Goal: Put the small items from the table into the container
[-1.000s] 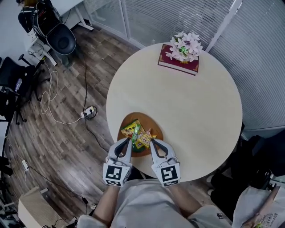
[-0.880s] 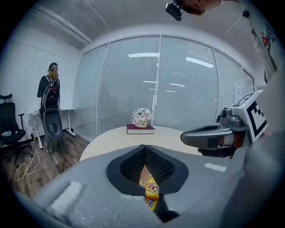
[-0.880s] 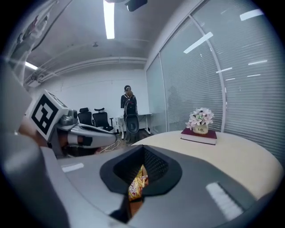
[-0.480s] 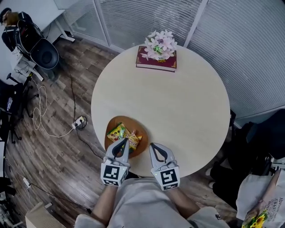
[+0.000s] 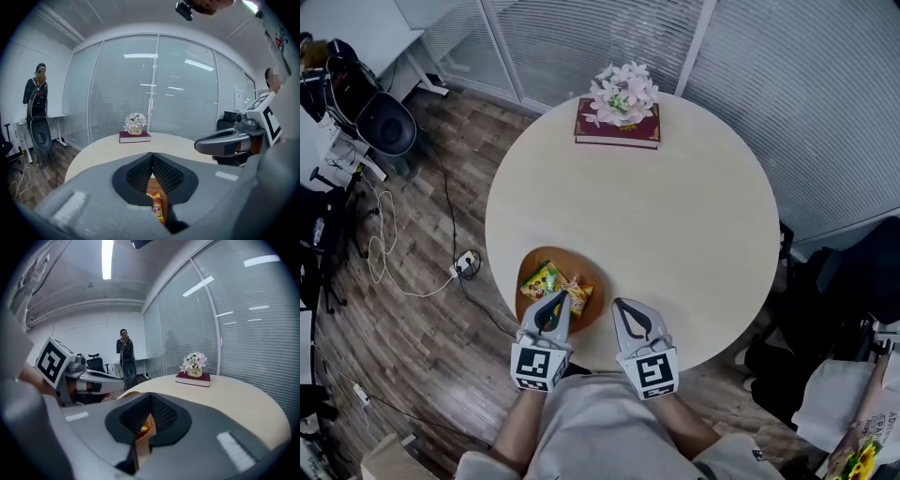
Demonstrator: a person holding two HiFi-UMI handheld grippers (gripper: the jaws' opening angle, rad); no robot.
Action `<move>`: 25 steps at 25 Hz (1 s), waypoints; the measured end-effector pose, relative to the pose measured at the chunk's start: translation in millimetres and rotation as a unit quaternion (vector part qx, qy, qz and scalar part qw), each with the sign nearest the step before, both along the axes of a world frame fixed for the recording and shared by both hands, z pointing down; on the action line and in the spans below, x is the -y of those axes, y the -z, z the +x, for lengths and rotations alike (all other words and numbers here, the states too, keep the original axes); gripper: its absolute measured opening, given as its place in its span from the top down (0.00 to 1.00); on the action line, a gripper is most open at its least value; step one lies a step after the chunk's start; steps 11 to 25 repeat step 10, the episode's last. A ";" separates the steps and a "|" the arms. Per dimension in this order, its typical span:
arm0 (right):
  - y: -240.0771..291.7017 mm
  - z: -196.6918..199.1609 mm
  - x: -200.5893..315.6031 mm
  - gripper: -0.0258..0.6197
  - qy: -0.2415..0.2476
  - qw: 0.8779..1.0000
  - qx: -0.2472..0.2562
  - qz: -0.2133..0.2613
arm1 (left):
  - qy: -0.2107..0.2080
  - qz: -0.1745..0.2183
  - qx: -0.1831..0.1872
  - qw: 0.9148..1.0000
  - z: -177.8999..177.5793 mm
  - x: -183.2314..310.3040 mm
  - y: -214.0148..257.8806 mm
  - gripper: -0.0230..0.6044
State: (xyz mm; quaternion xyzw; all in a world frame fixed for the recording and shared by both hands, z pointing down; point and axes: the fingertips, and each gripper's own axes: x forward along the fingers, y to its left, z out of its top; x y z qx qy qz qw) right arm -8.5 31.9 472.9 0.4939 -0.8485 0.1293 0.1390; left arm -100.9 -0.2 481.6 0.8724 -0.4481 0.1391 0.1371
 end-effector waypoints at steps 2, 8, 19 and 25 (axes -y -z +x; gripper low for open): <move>0.3 0.1 0.1 0.96 -0.002 1.000 0.004 0.000 | 0.000 0.001 0.001 1.000 -0.5 -1.2 -0.1 0.97; 0.7 -0.1 -0.4 0.96 -0.005 1.000 0.015 -0.006 | 0.003 -0.001 0.005 1.000 -4.5 -3.2 -0.8 0.97; 0.7 -1.0 -0.5 0.96 -0.004 1.000 0.017 -0.008 | 0.004 -0.002 0.005 1.000 -6.0 -3.8 -0.9 0.97; 0.7 -1.0 -0.5 0.96 -0.004 1.000 0.017 -0.008 | 0.004 -0.002 0.005 1.000 -6.0 -3.8 -0.9 0.97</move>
